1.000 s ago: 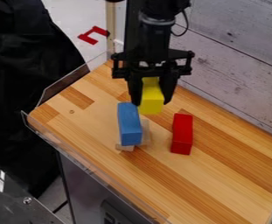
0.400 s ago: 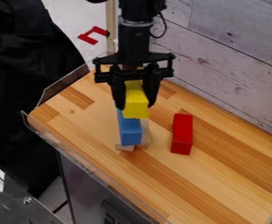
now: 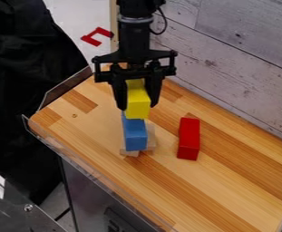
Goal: Put the yellow rectangular block on top of the blue block
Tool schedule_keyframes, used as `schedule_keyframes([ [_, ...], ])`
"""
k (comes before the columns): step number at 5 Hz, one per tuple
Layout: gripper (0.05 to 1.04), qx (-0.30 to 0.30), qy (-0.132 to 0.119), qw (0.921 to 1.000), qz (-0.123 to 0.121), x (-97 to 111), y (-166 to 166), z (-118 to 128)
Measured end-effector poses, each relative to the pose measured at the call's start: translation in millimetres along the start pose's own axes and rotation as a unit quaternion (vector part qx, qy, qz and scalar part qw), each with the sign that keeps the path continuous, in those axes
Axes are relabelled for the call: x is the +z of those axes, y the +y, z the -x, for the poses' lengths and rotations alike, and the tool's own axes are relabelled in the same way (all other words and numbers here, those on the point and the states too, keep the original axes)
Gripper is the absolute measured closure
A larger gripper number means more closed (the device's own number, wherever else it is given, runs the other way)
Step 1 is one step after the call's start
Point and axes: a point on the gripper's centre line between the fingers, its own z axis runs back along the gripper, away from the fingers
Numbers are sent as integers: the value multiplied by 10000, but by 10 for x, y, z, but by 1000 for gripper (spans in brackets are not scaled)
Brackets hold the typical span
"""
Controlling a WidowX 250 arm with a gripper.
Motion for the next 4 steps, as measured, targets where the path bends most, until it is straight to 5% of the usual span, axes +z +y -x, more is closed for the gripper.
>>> schedule_keyframes([
  [4, 509, -403, 79, 9991, 76, -113, -55, 16],
])
